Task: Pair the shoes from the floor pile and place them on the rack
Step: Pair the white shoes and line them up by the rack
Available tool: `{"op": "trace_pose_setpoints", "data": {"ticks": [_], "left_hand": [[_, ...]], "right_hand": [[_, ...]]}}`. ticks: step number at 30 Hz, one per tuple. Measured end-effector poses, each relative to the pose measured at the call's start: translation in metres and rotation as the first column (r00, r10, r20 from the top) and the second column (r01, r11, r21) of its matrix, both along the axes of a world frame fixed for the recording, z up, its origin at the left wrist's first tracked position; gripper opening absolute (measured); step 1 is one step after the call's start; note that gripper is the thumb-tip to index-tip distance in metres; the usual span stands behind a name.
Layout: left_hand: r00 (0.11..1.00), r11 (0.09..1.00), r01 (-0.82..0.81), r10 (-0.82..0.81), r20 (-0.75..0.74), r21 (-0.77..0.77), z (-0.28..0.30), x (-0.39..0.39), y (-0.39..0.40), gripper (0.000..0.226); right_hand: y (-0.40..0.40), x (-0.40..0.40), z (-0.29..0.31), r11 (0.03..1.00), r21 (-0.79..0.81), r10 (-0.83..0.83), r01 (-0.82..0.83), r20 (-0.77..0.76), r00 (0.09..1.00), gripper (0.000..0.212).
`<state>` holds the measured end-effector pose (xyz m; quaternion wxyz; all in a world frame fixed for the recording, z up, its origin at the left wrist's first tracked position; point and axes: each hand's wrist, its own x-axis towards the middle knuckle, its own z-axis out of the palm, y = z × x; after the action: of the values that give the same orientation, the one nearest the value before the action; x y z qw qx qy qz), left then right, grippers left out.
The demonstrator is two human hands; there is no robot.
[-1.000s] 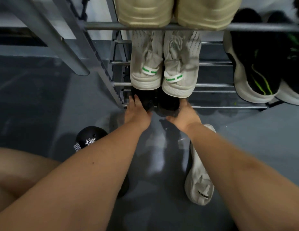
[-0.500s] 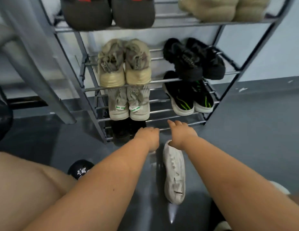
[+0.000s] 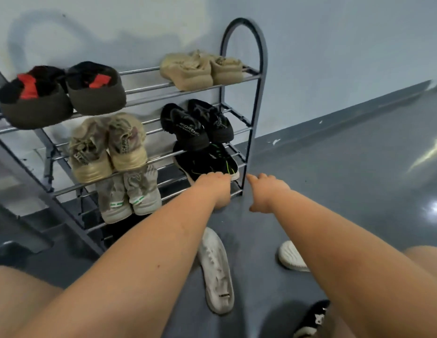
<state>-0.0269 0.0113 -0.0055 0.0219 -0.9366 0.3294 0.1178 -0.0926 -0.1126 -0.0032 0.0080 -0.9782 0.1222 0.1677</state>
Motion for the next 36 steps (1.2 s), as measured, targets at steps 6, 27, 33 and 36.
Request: {"op": "trace_pose_setpoints", "data": {"ticks": [6, 27, 33, 36], "left_hand": [[0.992, 0.993, 0.117, -0.117, -0.039, 0.014, -0.014, -0.009, -0.07, 0.05], [0.904, 0.954, 0.27, -0.204, -0.376, 0.133, -0.163, -0.041, -0.175, 0.054], [0.847, 0.96, 0.239, -0.131, -0.516, 0.147, -0.203, -0.047, -0.181, 0.063], [0.782, 0.965, 0.212, -0.073, -0.619, 0.155, -0.225, -0.053, -0.184, 0.065]], "right_hand": [[-0.061, -0.029, -0.01, 0.996, -0.007, -0.091, 0.091, -0.03, 0.995, 0.09], [-0.191, -0.075, -0.154, 0.928, 0.145, -0.302, 0.345, -0.251, 0.92, 0.089], [-0.204, -0.068, -0.209, 0.904, 0.191, -0.305, 0.382, -0.337, 0.891, 0.086], [-0.207, -0.063, -0.233, 0.906, 0.2, -0.286, 0.373, -0.362, 0.888, 0.086]]}}
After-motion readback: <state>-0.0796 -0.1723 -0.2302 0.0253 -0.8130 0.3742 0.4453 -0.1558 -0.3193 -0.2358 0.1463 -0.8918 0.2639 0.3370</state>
